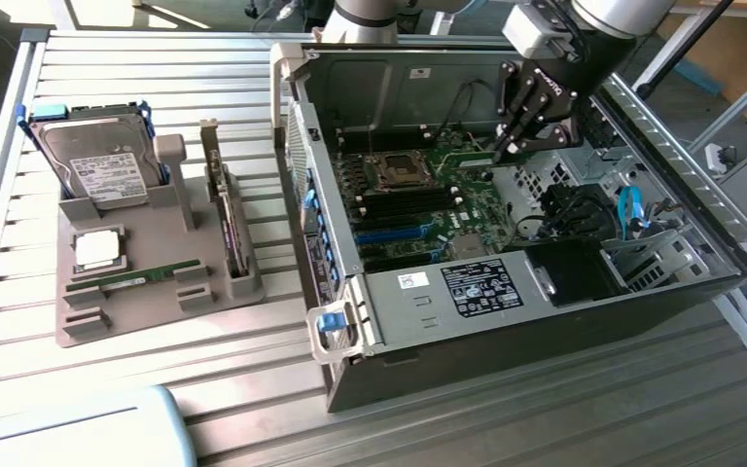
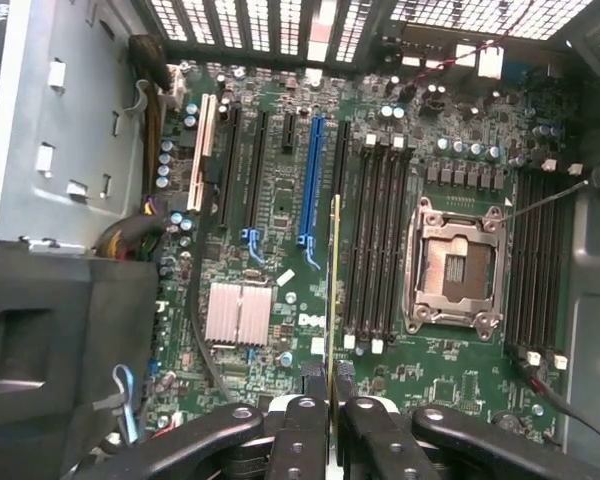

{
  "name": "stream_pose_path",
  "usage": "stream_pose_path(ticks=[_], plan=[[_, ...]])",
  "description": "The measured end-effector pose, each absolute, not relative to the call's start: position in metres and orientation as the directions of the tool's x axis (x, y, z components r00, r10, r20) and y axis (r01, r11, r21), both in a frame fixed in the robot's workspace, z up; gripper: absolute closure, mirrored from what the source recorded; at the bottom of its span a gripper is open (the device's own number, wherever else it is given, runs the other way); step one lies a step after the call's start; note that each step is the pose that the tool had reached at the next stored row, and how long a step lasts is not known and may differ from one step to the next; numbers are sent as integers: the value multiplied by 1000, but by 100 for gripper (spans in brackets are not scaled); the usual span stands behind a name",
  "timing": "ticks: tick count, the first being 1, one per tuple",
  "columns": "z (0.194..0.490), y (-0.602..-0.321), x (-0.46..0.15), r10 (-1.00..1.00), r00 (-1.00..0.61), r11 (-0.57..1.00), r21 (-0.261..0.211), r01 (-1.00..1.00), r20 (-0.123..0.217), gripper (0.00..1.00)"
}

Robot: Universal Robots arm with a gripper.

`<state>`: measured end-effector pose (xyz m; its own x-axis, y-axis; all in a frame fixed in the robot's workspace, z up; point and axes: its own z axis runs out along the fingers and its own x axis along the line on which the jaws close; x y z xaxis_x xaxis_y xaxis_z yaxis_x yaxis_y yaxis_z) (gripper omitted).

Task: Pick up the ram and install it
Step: 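Insert the ram into the slot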

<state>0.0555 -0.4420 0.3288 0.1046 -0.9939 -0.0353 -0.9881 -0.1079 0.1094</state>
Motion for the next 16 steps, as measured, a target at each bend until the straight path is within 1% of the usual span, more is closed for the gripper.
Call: stream_pose_path(ticks=[16], plan=[[317, -435, 22, -999, 42, -45, 110, -993, -32, 86]])
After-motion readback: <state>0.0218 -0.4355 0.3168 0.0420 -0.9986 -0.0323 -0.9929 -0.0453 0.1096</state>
